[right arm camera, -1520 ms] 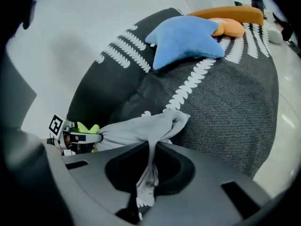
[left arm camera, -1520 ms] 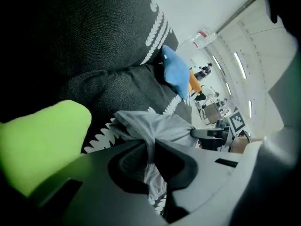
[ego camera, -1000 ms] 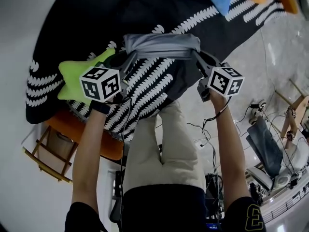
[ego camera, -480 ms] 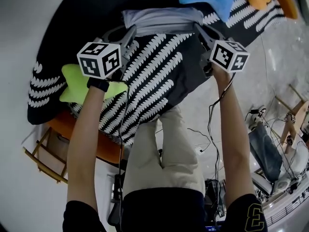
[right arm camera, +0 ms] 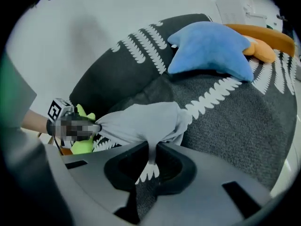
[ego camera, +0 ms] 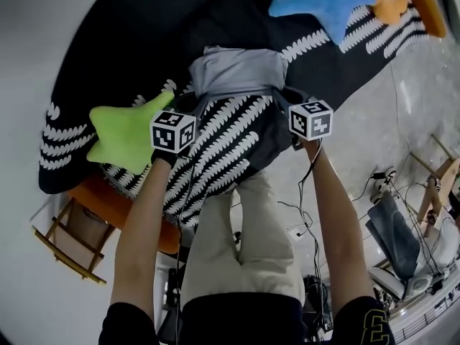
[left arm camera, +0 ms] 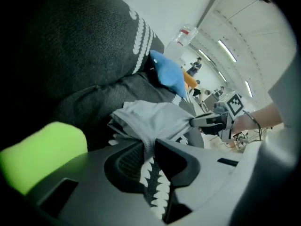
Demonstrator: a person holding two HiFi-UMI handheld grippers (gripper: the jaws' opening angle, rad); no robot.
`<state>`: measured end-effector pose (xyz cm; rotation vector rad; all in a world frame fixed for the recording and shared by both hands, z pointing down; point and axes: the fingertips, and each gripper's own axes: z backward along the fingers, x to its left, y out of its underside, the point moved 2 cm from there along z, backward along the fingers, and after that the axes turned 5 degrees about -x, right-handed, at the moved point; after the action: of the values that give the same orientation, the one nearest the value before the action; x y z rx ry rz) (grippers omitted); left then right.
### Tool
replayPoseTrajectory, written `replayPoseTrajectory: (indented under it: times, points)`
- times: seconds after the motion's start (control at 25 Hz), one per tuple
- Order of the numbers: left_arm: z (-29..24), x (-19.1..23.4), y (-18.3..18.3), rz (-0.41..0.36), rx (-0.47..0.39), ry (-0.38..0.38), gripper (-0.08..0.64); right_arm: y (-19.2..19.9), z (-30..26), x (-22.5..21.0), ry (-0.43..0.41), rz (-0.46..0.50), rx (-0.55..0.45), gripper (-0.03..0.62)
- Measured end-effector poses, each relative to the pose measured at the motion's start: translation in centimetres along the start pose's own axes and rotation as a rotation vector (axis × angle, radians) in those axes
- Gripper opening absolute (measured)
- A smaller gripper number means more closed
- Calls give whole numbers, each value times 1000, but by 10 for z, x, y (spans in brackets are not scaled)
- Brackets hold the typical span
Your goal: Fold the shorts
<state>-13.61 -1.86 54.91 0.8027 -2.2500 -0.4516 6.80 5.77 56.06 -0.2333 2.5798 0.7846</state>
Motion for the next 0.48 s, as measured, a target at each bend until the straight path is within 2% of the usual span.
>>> replayPoseTrajectory:
  times: [0.04,0.08,0.12,0.2,0.24,0.28,0.32,0.36,0.4,0.44,0.48]
  points:
    - [3,-4,10,17,38,23,114,8,3,2,-3,-10,19,76]
    - [7,-9,17,43,74,57,224,16,6,4,-14,-25,42,147]
    - [13,-14,21,69,101,94,292,22,10,6,-28,-45,61,219]
    - [28,-24,15,79,113,143,332,23,21,5,-36,-89,55,241]
    - [37,-25,5,45,85,131,337,15,28,4,-23,-105,20,241]
    - [46,-24,-11,-14,26,86,332,2,33,2,-3,-111,-34,241]
    - [53,-19,-28,-83,-53,20,243,-14,36,1,19,-102,-97,232]
    - [54,-12,-44,-137,-129,-43,115,-31,34,1,34,-80,-160,175]
    - [47,-5,-55,-164,-179,-86,53,-45,27,2,39,-50,-209,79]
    - [34,3,-61,-169,-198,-113,54,-55,15,4,34,-18,-233,18]
    - [18,11,-63,-167,-192,-134,55,-59,2,5,28,12,-231,17]
